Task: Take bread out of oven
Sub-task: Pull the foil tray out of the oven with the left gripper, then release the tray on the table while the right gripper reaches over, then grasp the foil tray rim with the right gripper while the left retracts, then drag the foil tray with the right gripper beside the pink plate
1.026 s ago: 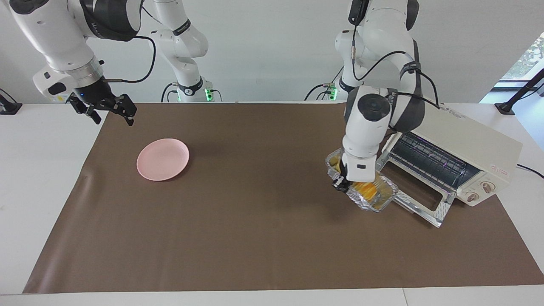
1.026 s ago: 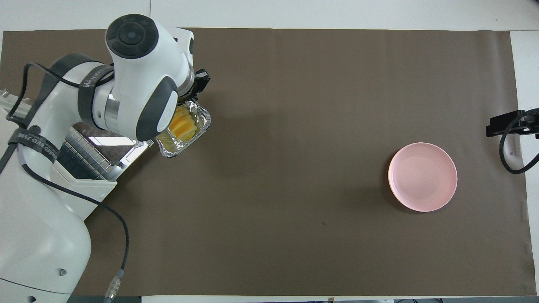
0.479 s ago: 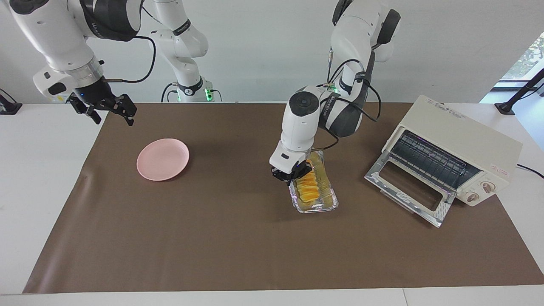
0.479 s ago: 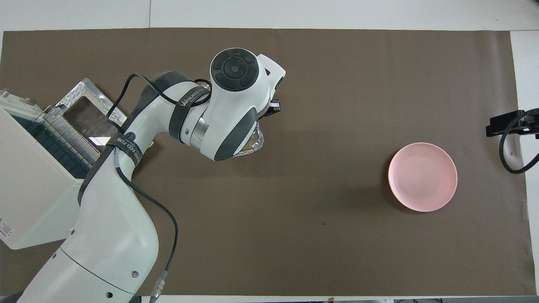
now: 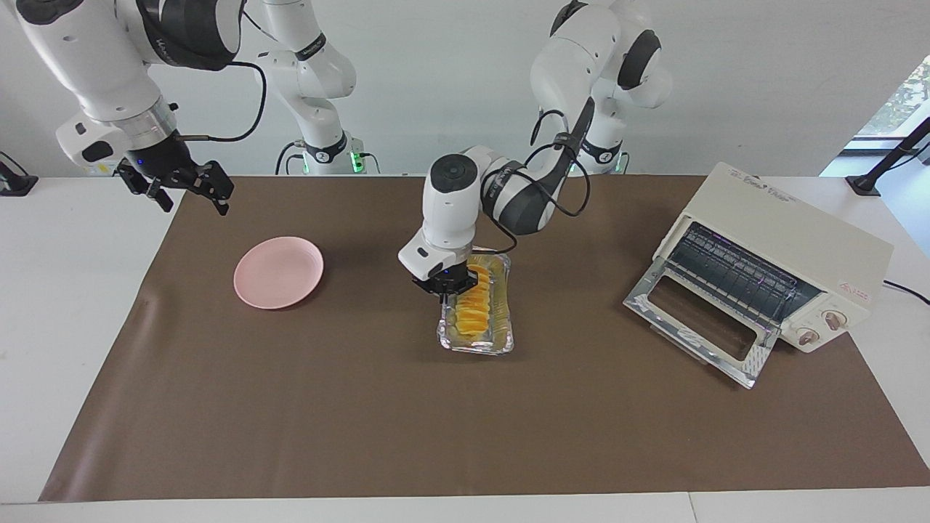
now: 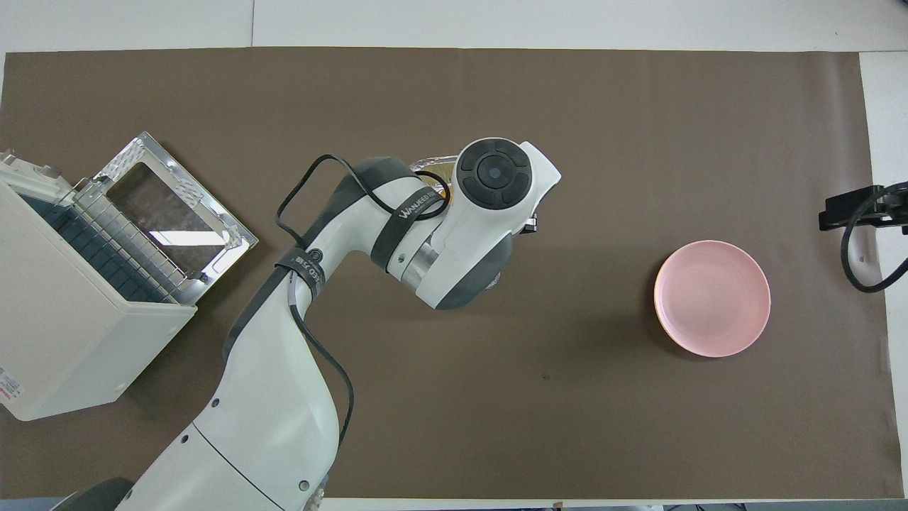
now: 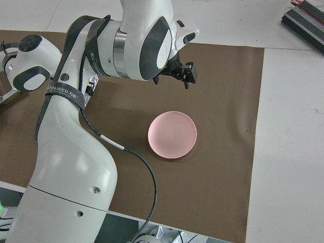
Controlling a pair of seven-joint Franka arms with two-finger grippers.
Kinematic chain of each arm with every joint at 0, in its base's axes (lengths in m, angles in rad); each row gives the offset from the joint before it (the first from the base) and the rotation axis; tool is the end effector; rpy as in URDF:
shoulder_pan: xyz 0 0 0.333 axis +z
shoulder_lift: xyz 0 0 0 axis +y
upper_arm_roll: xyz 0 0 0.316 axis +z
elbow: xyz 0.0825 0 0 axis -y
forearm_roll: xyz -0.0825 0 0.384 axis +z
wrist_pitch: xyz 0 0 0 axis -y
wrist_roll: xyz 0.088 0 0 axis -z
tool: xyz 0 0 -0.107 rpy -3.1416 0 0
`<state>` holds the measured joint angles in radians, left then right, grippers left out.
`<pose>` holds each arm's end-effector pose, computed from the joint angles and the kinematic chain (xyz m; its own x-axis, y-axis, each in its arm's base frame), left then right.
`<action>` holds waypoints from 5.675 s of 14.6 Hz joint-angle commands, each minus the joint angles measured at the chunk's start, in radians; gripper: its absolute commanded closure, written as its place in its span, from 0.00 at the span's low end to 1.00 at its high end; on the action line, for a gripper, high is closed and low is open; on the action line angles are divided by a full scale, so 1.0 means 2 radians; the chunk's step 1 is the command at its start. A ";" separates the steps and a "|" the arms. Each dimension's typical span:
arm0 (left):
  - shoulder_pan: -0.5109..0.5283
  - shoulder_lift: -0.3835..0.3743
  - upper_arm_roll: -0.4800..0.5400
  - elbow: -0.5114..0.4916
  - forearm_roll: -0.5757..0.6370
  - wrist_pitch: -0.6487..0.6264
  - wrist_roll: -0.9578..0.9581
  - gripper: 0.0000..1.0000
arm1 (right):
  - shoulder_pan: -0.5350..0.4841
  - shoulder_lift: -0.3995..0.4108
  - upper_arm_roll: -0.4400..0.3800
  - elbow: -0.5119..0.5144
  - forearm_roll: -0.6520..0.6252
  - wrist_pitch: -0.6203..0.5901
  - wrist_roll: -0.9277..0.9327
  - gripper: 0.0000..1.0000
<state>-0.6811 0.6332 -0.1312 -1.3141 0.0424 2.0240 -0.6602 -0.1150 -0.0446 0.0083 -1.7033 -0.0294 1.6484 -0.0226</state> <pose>0.5242 -0.5176 0.3773 0.9895 -0.1385 0.0411 -0.1415 -0.9867 0.0800 0.5416 -0.0609 0.5930 0.9966 -0.0817 -0.0110 -0.0814 -0.9962 0.0294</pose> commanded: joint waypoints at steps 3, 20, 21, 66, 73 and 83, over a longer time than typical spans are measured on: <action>-0.010 0.008 0.007 0.005 -0.016 0.017 0.004 1.00 | -0.009 -0.012 0.006 -0.015 -0.001 0.007 0.007 0.00; -0.006 -0.005 0.017 -0.026 -0.015 0.024 -0.052 0.00 | -0.002 -0.014 0.011 -0.016 0.002 -0.010 -0.018 0.00; -0.002 -0.005 0.019 0.001 -0.016 -0.015 -0.052 0.00 | -0.001 -0.015 0.013 -0.017 0.002 -0.016 -0.020 0.00; 0.352 -0.329 0.028 -0.176 -0.042 -0.251 0.320 0.00 | 0.285 0.193 0.015 -0.088 0.036 0.277 0.320 0.02; 0.344 -0.327 0.028 -0.176 -0.041 -0.253 0.316 0.00 | 0.281 0.187 0.015 -0.127 0.049 0.343 0.323 0.56; 0.347 -0.331 0.028 -0.175 -0.041 -0.251 0.315 0.00 | 0.239 0.182 0.014 -0.070 0.049 0.289 0.265 1.00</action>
<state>0.0083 -0.0127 -0.0782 -1.6464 -0.0224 1.5034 -0.0379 0.4306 0.3427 0.0280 -1.8888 0.0572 2.2923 0.5969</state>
